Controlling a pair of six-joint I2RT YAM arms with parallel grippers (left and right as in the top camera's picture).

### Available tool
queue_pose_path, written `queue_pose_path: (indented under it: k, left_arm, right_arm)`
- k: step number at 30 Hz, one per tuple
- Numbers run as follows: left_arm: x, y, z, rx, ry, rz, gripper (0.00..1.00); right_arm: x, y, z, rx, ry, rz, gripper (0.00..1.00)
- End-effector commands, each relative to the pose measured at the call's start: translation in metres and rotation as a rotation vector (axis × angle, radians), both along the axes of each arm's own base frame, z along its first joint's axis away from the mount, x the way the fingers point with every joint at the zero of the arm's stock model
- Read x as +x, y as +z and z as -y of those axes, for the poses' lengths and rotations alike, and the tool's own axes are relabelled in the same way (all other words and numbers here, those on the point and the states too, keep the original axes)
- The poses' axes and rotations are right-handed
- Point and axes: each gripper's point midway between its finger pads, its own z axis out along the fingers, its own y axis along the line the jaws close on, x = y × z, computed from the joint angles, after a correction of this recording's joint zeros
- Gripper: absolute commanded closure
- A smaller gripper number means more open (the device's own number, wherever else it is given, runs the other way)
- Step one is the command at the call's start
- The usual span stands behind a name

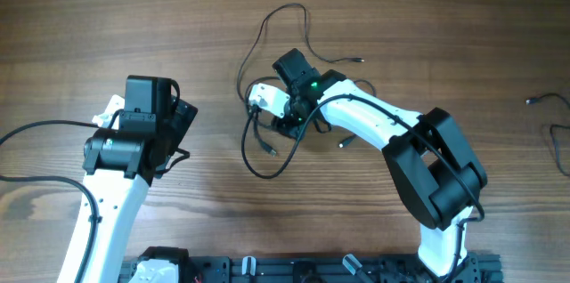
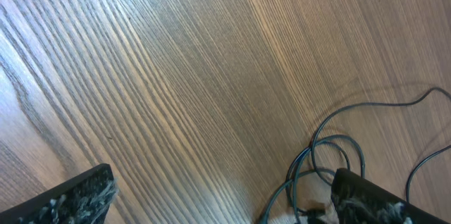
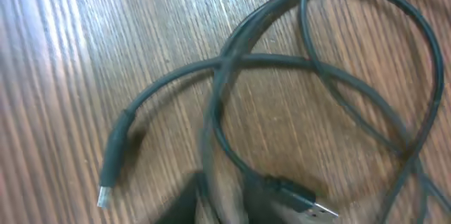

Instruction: Untangle cables

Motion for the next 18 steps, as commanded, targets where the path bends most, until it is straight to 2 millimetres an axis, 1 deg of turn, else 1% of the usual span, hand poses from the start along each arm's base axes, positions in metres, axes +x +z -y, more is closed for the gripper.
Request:
queue_pose_path:
  k: [1,3,4,5,7,8,9,11,12,13,14,17,18]
  left_arm:
    - [-0.001,-0.001,0.0,-0.01,0.014,-0.002,0.0]
    - [-0.001,-0.001,0.0,-0.013,0.013,-0.002,0.0]
    - [-0.001,-0.002,0.002,-0.023,0.008,-0.003,0.0]
    - [-0.001,-0.002,0.004,-0.031,0.005,-0.004,0.0]
    - [-0.001,-0.003,0.007,-0.05,-0.004,-0.008,0.0]
    - [-0.001,-0.003,0.009,-0.062,-0.009,-0.01,0.0]
    - [-0.001,-0.005,0.014,-0.083,-0.019,-0.018,0.0]
    - [-0.002,-0.008,0.022,-0.128,-0.037,-0.032,0.0]
    - [-0.002,-0.009,0.027,-0.152,-0.048,-0.04,0.0]
    - [-0.002,-0.01,0.03,-0.17,-0.056,-0.046,0.0]
    - [-0.001,-0.012,0.036,-0.202,-0.069,-0.055,0.0]
    - [0.0,-0.016,0.049,-0.266,-0.094,-0.075,0.0]
    - [0.0,-0.017,0.053,-0.29,-0.102,-0.082,0.0]
  right_arm:
    - [-0.01,-0.009,-0.003,0.016,-0.022,-0.066,0.96]
    - [-0.006,0.002,-0.006,0.03,-0.076,-0.077,0.96]
    - [-0.003,0.015,-0.008,0.04,-0.075,-0.065,0.96]
    - [0.0,0.032,-0.01,0.053,-0.074,-0.049,0.96]
    - [0.007,0.077,-0.015,0.102,-0.086,0.001,0.96]
    - [0.013,0.11,-0.018,0.155,-0.125,0.028,0.96]
    - [0.018,0.149,-0.022,0.241,-0.154,0.056,0.96]
    - [0.017,0.228,-0.03,0.46,-0.166,0.111,0.96]
    - [0.015,0.264,-0.03,0.559,-0.179,0.137,0.96]
    - [0.013,0.29,-0.028,0.625,-0.194,0.162,0.96]
    - [0.01,0.321,-0.023,0.693,-0.212,0.202,0.96]
    - [-0.003,0.365,-0.012,0.775,-0.21,0.282,0.96]
    - [-0.007,0.373,-0.01,0.792,-0.213,0.29,0.96]
